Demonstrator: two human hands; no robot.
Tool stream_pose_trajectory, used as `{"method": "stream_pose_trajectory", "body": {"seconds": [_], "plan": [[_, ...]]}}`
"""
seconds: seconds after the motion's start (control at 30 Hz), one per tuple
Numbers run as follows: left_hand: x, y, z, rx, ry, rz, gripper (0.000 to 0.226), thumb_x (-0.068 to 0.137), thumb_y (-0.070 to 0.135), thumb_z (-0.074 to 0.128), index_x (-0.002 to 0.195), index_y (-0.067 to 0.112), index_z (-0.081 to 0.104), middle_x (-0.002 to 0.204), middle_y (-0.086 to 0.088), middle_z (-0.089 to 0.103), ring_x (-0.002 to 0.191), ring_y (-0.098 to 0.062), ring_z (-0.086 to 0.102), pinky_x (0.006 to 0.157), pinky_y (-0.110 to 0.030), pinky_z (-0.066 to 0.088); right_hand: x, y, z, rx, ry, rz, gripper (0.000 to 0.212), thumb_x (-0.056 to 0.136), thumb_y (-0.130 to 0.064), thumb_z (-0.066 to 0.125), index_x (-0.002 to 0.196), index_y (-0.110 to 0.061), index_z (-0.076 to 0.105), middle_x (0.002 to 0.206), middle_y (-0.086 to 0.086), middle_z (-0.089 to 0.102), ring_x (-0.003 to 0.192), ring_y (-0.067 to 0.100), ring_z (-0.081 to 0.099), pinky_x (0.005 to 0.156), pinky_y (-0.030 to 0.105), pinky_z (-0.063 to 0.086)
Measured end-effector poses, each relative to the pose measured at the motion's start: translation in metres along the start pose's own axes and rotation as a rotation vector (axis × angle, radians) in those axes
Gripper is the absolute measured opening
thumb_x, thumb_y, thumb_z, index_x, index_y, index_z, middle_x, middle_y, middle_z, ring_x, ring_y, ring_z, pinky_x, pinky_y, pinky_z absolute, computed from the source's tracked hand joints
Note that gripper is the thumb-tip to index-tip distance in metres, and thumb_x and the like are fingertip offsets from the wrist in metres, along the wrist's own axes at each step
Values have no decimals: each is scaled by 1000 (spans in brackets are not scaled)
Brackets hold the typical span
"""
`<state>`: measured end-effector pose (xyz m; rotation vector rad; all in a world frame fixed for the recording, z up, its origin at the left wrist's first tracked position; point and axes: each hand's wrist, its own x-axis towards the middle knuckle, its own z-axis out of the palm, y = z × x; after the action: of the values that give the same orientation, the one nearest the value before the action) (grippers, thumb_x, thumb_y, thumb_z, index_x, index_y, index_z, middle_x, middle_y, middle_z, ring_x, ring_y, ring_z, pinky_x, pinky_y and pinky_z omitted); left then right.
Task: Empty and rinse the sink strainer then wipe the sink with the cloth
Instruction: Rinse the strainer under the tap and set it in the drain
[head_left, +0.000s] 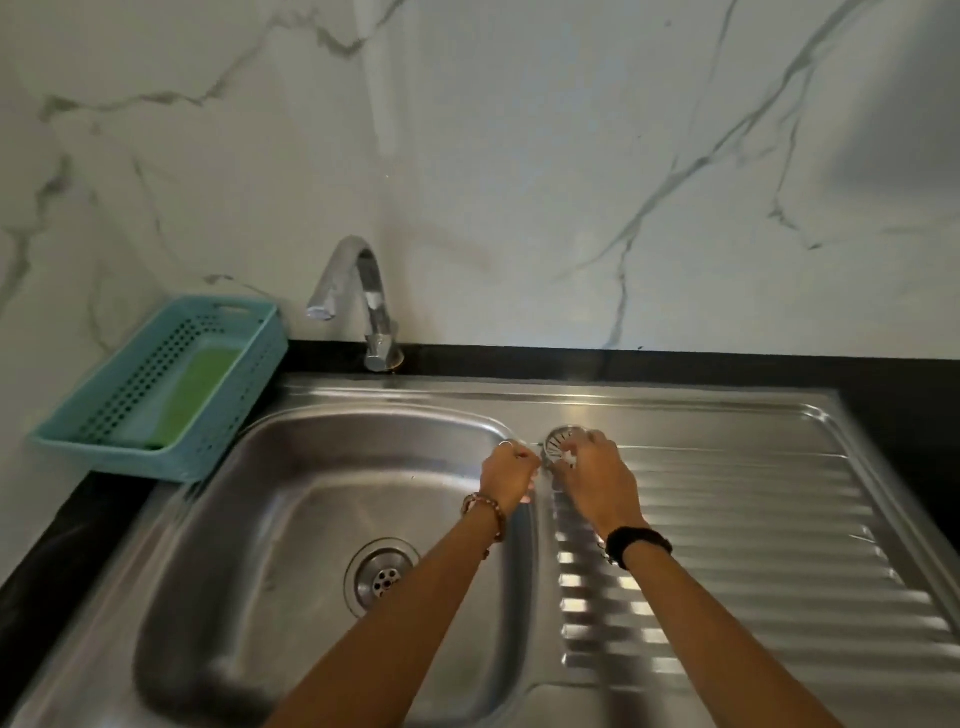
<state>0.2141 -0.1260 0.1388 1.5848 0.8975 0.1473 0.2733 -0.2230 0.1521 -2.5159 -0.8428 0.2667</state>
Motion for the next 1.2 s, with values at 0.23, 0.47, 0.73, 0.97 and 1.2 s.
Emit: {"method": "stream_pose_trajectory", "body": {"seconds": [0.23, 0.47, 0.73, 0.97, 1.2], "plan": [[17, -17, -4, -359, -141, -266, 11, 93, 19, 52, 87, 10, 53, 79, -7, 59, 74, -20, 60, 70, -30, 53, 4, 10, 18, -301, 1, -147, 31, 94, -22, 50, 123, -12, 51, 132, 6, 51, 107, 18, 60, 85, 25, 52], [14, -40, -83, -635, -100, -184, 9, 94, 12, 47, 102, 10, 50, 92, -14, 62, 75, -22, 62, 56, -26, 58, -3, -67, 47, -236, -52, -542, 30, 89, -19, 58, 119, -19, 59, 121, 4, 64, 99, 19, 66, 81, 27, 53], [34, -67, -221, -601, 0, -244, 22, 92, 3, 49, 114, 5, 48, 97, -18, 62, 76, -25, 65, 54, -24, 59, 87, -202, 90, 565, 61, -188, 36, 95, -21, 50, 129, -9, 49, 124, 11, 52, 105, 21, 60, 86, 24, 50], [45, -70, -236, -582, -211, -252, 7, 93, 11, 50, 97, 17, 51, 91, -10, 65, 63, -17, 72, 53, -23, 57, 119, -241, 114, 797, 193, 105, 24, 87, -10, 63, 99, 10, 63, 96, 25, 66, 84, 28, 62, 80, 42, 55], [47, -79, -227, -620, -295, -325, 11, 95, 6, 44, 95, 15, 51, 89, -14, 64, 73, -20, 68, 63, -26, 58, 106, -217, 96, 788, 17, 107, 23, 85, -11, 64, 103, 3, 65, 98, 15, 68, 92, 26, 64, 83, 32, 52]]}}
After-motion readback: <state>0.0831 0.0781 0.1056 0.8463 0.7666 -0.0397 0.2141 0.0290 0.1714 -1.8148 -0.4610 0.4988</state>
